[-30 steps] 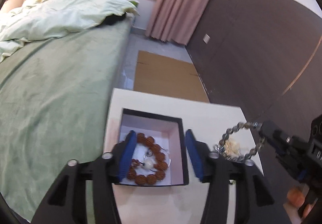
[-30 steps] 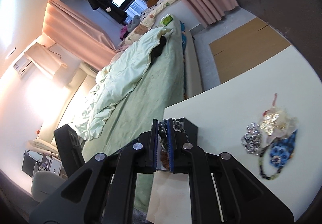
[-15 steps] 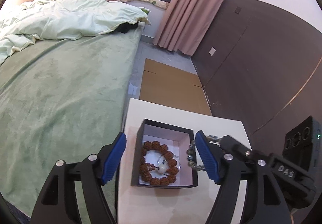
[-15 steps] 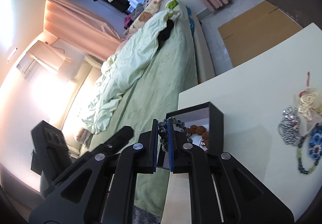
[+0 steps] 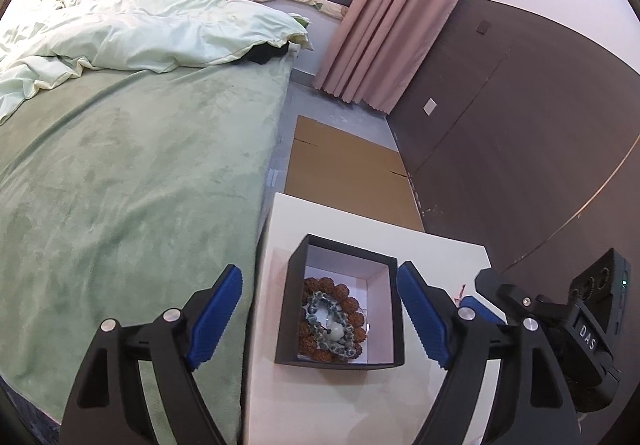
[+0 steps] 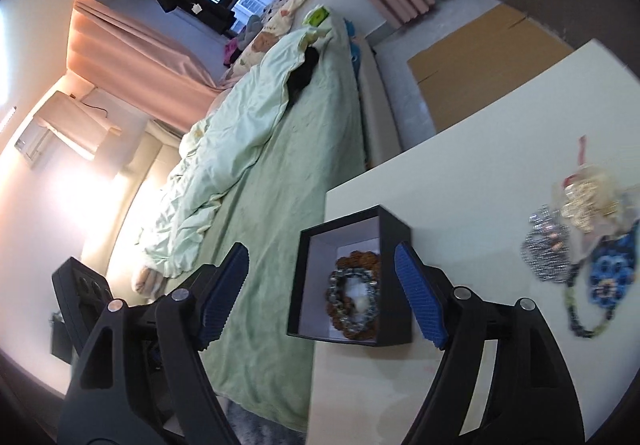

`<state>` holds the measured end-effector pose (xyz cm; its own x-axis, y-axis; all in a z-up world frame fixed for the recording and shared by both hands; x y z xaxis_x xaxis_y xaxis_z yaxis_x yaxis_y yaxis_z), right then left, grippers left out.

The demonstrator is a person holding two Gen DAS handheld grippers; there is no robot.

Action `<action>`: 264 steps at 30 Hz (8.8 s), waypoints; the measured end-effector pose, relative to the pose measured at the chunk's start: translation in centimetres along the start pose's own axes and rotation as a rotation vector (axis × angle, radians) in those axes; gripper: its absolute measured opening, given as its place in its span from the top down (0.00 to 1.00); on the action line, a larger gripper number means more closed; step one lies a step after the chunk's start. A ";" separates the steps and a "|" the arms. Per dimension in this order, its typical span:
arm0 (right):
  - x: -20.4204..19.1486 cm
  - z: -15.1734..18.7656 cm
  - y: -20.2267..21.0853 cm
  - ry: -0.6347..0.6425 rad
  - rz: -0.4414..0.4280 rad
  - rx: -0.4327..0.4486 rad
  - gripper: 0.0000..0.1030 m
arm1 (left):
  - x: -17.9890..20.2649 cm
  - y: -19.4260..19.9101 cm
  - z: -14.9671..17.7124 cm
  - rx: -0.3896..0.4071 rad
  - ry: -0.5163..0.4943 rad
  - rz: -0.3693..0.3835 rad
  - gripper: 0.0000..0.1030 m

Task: Organize jewelry

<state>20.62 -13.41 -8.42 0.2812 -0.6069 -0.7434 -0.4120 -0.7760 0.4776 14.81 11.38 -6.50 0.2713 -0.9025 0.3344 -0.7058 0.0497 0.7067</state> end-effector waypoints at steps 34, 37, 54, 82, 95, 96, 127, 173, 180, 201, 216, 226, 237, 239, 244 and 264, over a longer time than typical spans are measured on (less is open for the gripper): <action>8.5 1.1 11.3 -0.112 0.299 0.029 0.26 | 10.5 -3.6 3.8 -0.065 -0.175 0.119 0.16; 9.8 0.7 11.7 -0.149 0.318 0.037 0.27 | 11.4 -4.5 4.1 -0.091 -0.180 0.137 0.22; 14.3 0.7 6.6 -0.182 0.466 -0.128 0.56 | 13.7 -8.7 6.1 -0.184 -0.204 0.141 0.53; 14.3 -2.3 10.9 -0.253 0.344 0.026 0.79 | 17.7 -16.1 9.9 -0.269 -0.273 0.099 0.52; 14.6 -3.4 13.0 -0.260 0.335 0.080 0.79 | 20.4 -17.2 11.7 -0.219 -0.414 -0.020 0.55; 14.7 -3.4 13.0 -0.260 0.336 0.080 0.79 | 20.6 -17.2 11.8 -0.213 -0.434 -0.035 0.56; 9.9 -1.7 11.8 -0.139 0.281 0.138 0.79 | 16.1 -5.6 5.0 -0.048 -0.239 0.178 0.87; -1.7 0.8 0.5 0.084 -0.043 0.009 0.79 | 2.1 -2.0 -0.5 -0.007 0.043 0.079 0.42; -1.6 1.3 -1.5 0.054 -0.043 -0.025 0.17 | 1.2 -1.3 -0.4 0.008 0.049 0.070 0.15; 4.7 1.0 4.9 -0.067 0.229 0.035 0.15 | 4.8 -2.1 1.8 -0.038 -0.061 0.063 0.08; 7.9 1.1 8.7 -0.081 0.312 0.014 0.16 | 8.2 -2.6 3.5 -0.051 -0.129 0.080 0.08; 11.7 0.2 12.1 -0.174 0.350 0.054 0.16 | 10.5 -3.4 4.4 -0.078 -0.157 0.135 0.08; 14.8 -0.5 13.6 -0.246 0.406 0.058 0.22 | 13.9 -6.1 6.1 -0.155 -0.230 0.154 0.26; 15.0 -0.6 13.6 -0.246 0.410 0.058 0.25 | 14.8 -7.0 6.9 -0.178 -0.261 0.147 0.29; 14.9 -1.0 13.0 -0.235 0.414 0.046 0.32 | 16.7 -9.5 9.1 -0.240 -0.315 0.140 0.38; 14.9 -1.4 11.8 -0.233 0.394 -0.002 0.34 | 21.7 -14.5 15.9 -0.236 -0.607 -0.043 0.75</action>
<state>21.20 -31.90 -13.19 -0.0994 -0.8013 -0.5900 -0.4464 -0.4940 0.7461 20.54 -15.69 -19.44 -0.1707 -0.9835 -0.0597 -0.5214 0.0387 0.8525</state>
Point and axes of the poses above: each gripper's, at about its wrist camera, not at the fingertips, and y roughly against the way its jaws point, x to its right, z to its underside, the point moved 3 cm from there along -y, roughly the way its jaws point, and after that the axes turned 4 degrees about -z, right-handed, at the moved point
